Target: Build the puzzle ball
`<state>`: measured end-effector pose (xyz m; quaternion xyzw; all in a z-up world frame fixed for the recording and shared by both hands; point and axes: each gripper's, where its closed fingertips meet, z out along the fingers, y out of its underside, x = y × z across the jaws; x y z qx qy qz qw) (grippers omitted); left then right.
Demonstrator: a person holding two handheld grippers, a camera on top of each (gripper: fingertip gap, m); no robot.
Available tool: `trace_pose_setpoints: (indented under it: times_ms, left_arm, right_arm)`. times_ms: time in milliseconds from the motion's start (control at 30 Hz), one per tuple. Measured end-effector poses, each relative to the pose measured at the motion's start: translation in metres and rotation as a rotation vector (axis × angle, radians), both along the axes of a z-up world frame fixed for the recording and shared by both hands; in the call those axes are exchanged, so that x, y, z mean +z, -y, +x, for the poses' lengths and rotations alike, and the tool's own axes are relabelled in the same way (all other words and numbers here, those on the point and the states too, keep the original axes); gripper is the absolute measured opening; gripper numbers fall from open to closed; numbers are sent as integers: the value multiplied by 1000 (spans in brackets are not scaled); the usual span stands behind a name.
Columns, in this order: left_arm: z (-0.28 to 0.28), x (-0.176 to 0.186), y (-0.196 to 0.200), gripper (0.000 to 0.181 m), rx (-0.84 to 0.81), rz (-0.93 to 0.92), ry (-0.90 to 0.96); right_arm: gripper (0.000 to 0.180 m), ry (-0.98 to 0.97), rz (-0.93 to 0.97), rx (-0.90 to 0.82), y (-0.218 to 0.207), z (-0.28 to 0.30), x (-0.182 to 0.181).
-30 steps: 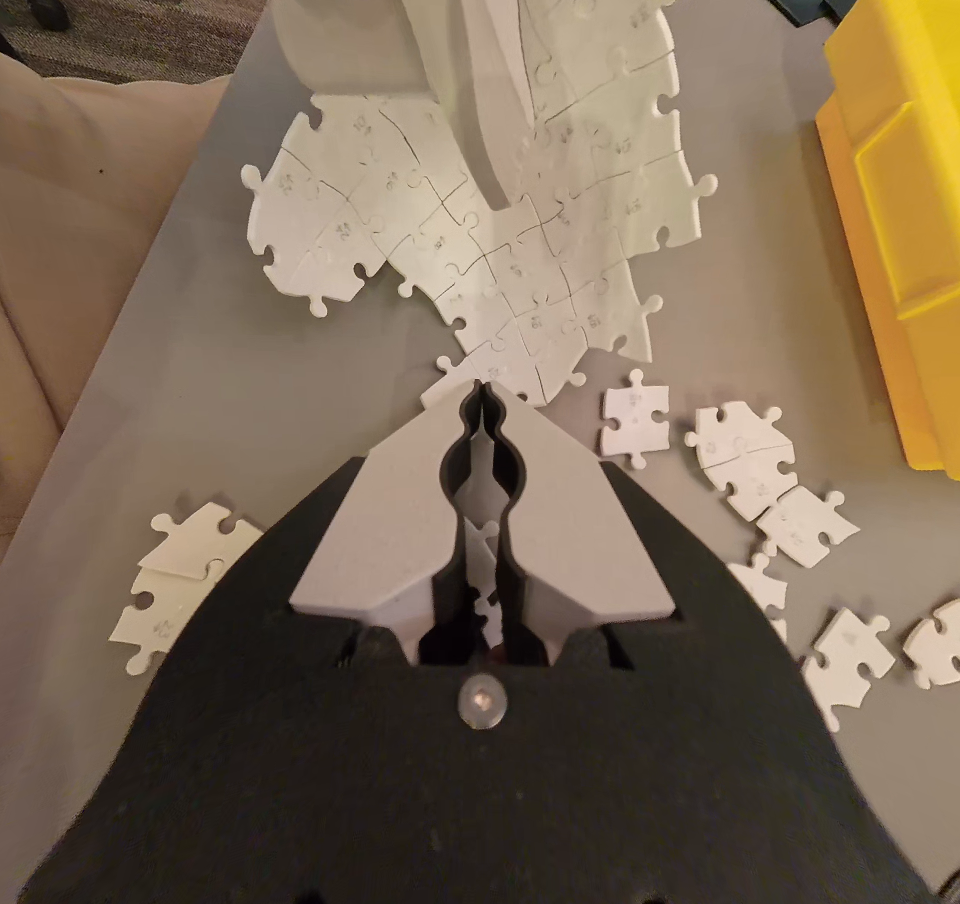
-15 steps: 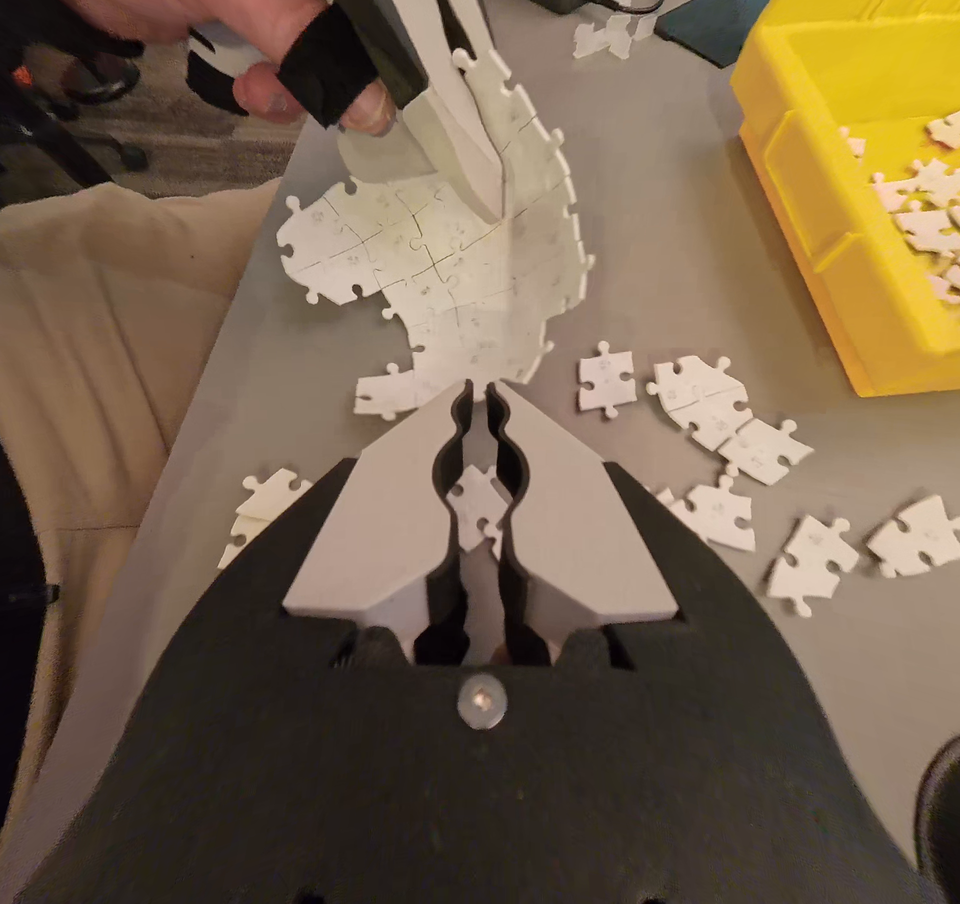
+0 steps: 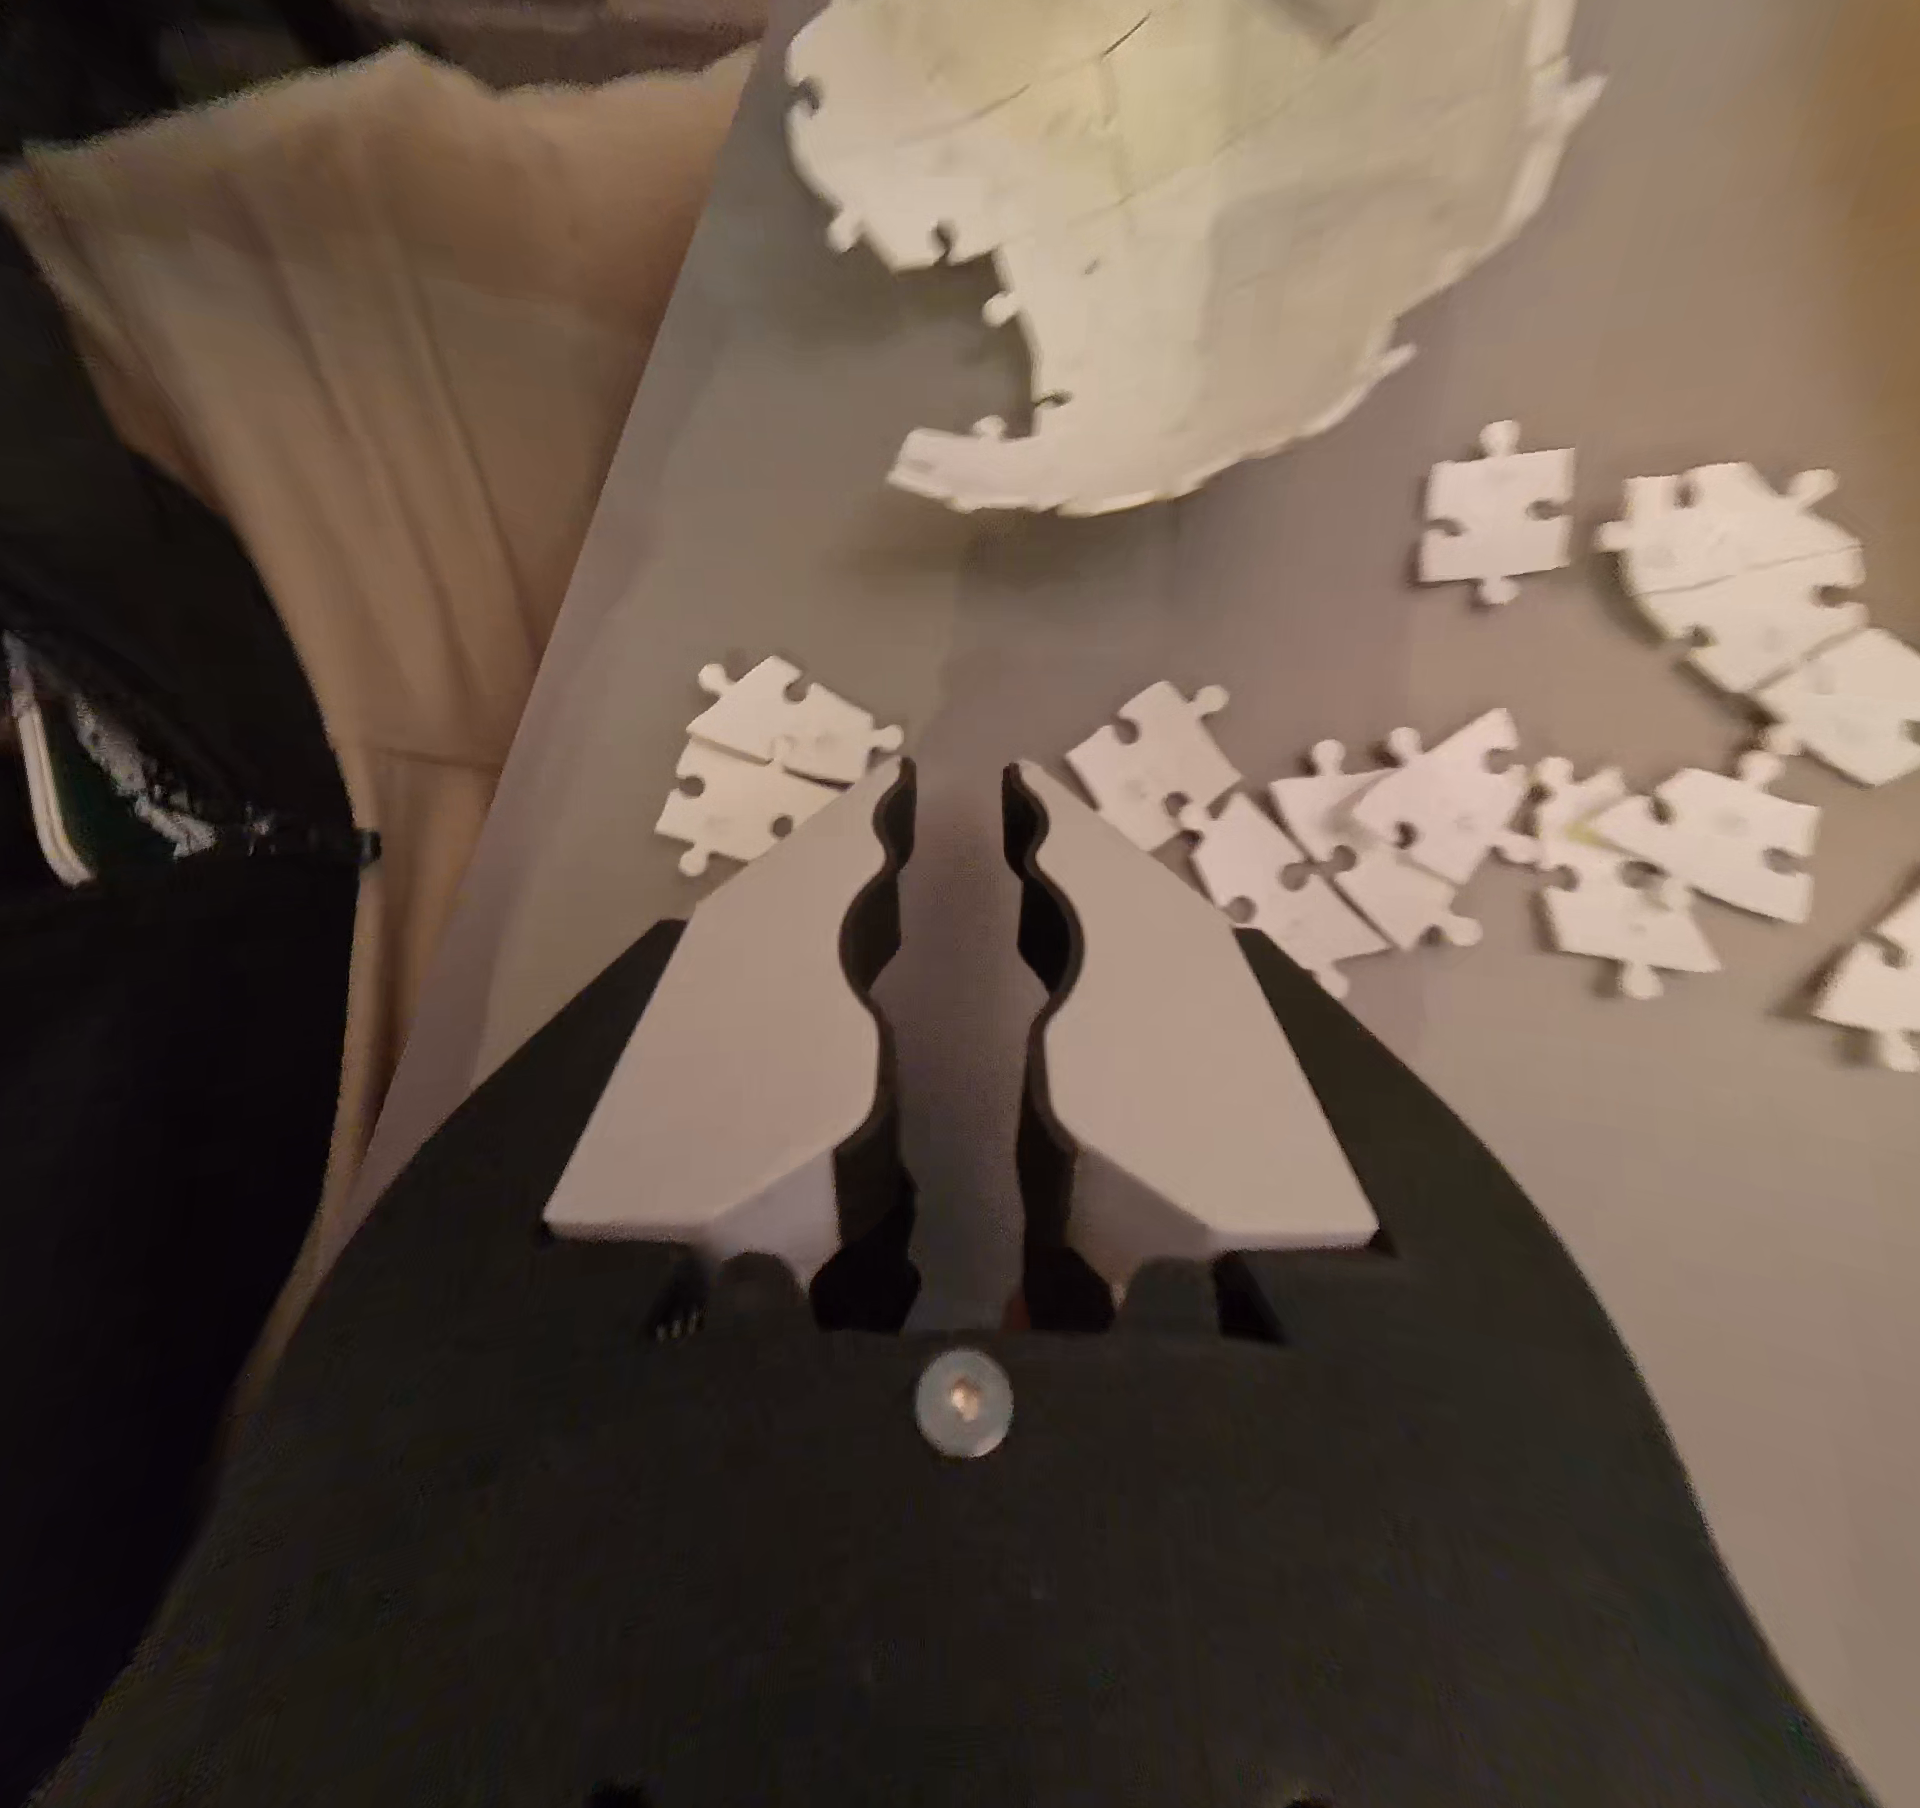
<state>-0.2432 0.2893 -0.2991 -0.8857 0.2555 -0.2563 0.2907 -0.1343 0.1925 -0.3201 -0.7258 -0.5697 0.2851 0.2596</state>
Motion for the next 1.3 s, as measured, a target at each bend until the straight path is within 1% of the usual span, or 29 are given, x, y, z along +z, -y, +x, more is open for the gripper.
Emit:
trace_pose_setpoints:
  times_ms: [133,233,300,433,533,733,867,1133,1300]
  left_arm:
    - [0,5,-5,7,31,27,33]
    - [-1,9,-8,7,62,55,55]
    - [-2,11,-10,7,79,78,60]
    - [-1,15,-13,8,106,120,73]
    - [0,15,-13,6,121,143,80]
    - [3,15,-14,7,154,183,104]
    - [5,16,-13,7,173,215,109]
    - [0,19,-8,6,180,278,67]
    - [-5,17,-6,6,192,272,84]
  right_arm:
    - [29,57,13,129,23,-7,-12]
    - [33,99,39,136,26,-12,-20]
    - [32,97,27,118,25,-16,-20]
    - [22,102,22,65,20,-18,-21]
    - [16,97,12,24,18,-17,-21]
    - [15,87,-13,-130,9,-11,-21]
    - [10,61,-43,-188,11,-8,-20]
    - [18,49,-70,-228,14,-10,-20]
    - [23,78,-60,-227,18,-10,-20]
